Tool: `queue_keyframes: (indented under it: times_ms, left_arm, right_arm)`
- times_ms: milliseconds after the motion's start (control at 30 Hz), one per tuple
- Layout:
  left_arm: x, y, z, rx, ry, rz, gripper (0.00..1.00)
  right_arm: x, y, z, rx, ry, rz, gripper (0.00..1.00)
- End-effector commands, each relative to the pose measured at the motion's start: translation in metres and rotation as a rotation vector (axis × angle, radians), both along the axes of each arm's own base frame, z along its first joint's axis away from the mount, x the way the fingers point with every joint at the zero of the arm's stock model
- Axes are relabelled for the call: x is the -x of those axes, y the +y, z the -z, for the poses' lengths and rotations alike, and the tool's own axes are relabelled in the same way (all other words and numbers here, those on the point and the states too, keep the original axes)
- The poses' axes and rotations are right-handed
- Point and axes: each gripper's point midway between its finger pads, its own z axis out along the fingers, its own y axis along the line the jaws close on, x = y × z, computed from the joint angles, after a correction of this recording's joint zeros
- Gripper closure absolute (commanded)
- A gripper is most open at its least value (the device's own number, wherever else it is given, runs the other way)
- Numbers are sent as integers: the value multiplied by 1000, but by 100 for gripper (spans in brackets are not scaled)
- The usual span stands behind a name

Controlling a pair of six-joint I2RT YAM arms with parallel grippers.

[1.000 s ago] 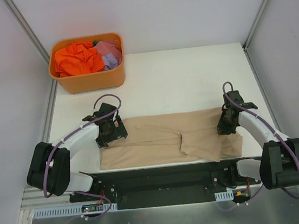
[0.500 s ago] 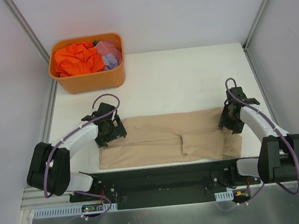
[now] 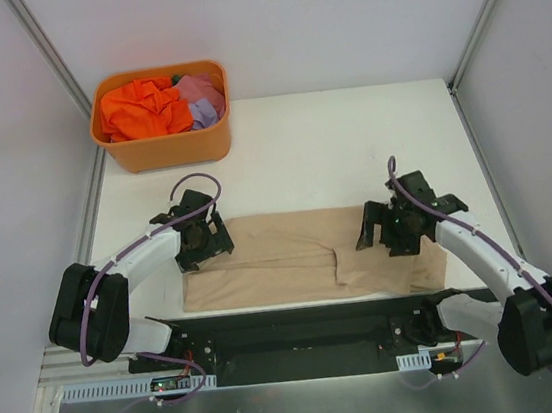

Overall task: Fold and stack the t-shirts
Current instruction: Rotate the tshirt 90 degrees

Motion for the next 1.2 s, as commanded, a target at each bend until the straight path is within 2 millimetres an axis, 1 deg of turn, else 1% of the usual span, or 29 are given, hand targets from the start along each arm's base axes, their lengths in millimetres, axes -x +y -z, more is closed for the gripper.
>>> queue_keyframes:
  times_ms: [0, 67, 133, 167, 233, 267, 300, 367, 467, 500, 533, 567, 600, 633, 667, 700, 733, 767, 800, 833, 867, 933, 1000, 1067, 1100, 1167]
  left_arm:
    - [16, 12, 15, -40, 71, -5, 1]
    - [15, 9, 14, -27, 70, 4, 1]
    - [14, 2, 10, 8, 67, 16, 1]
    - [13, -2, 8, 27, 62, 15, 1]
    - [13, -8, 8, 65, 50, 23, 1]
    - [12, -10, 9, 71, 44, 18, 1]
    - [14, -15, 10, 102, 50, 25, 1]
    - [15, -24, 12, 145, 61, 33, 1]
    - [18, -46, 13, 216, 70, 71, 1]
    - [19, -53, 14, 238, 76, 83, 1]
    - [21, -60, 14, 258, 82, 96, 1]
    - [22, -68, 15, 274, 89, 106, 1]
    - [25, -76, 15, 296, 104, 117, 1]
    - [29, -88, 14, 329, 126, 119, 1]
    - [33, -102, 13, 368, 134, 149, 1]
    - [37, -117, 11, 402, 140, 180, 1]
    - [41, -128, 10, 413, 153, 196, 1]
    - [46, -138, 8, 426, 163, 224, 1]
    - [48, -146, 7, 427, 166, 246, 1]
    - [50, -151, 6, 430, 168, 259, 1]
    - [51, -156, 4, 431, 166, 277, 1]
    - [52, -168, -1, 437, 153, 316, 1]
    - [54, -183, -4, 441, 144, 367, 1]
    - [59, -198, -2, 443, 153, 408, 1]
    - [62, -203, 0, 446, 163, 415, 1]
    - [67, -213, 5, 456, 184, 418, 1]
  right_arm:
    - [24, 4, 35, 6, 173, 68, 4]
    - [19, -12, 46, 86, 214, 110, 4]
    - [8, -29, 54, 126, 263, 170, 4]
    - [0, -34, 57, 130, 275, 181, 4]
    - [-24, -46, 60, 157, 265, 216, 4]
    - [-38, -47, 58, 147, 260, 214, 4]
    - [-51, -49, 59, 142, 258, 208, 4]
    - [-84, -52, 57, 139, 244, 204, 4]
    - [-131, -56, 66, 123, 260, 203, 4]
    - [-152, -56, 68, 116, 254, 200, 4]
    - [-168, -59, 71, 118, 261, 214, 4]
    - [-190, -59, 72, 111, 253, 216, 4]
    - [-214, -60, 67, 103, 238, 218, 1]
    - [-226, -61, 69, 122, 262, 209, 0]
    - [-250, -60, 69, 116, 235, 198, 5]
    - [-266, -60, 71, 123, 246, 207, 3]
    - [-278, -57, 71, 104, 256, 193, 5]
    - [-308, -49, 61, 53, 184, 174, 5]
    - [-326, -41, 56, 5, 148, 179, 5]
    - [-337, -34, 61, -37, 147, 187, 5]
    - [-352, -25, 60, -91, 110, 186, 5]
    - [-371, -8, 70, -195, 81, 225, 5]
    - [-391, 8, 68, -284, 15, 250, 5]
    - [-404, 24, 66, -304, -41, 250, 5]
    - [-409, 31, 68, -313, -52, 248, 5]
    - [-419, 50, 66, -365, -74, 238, 5]
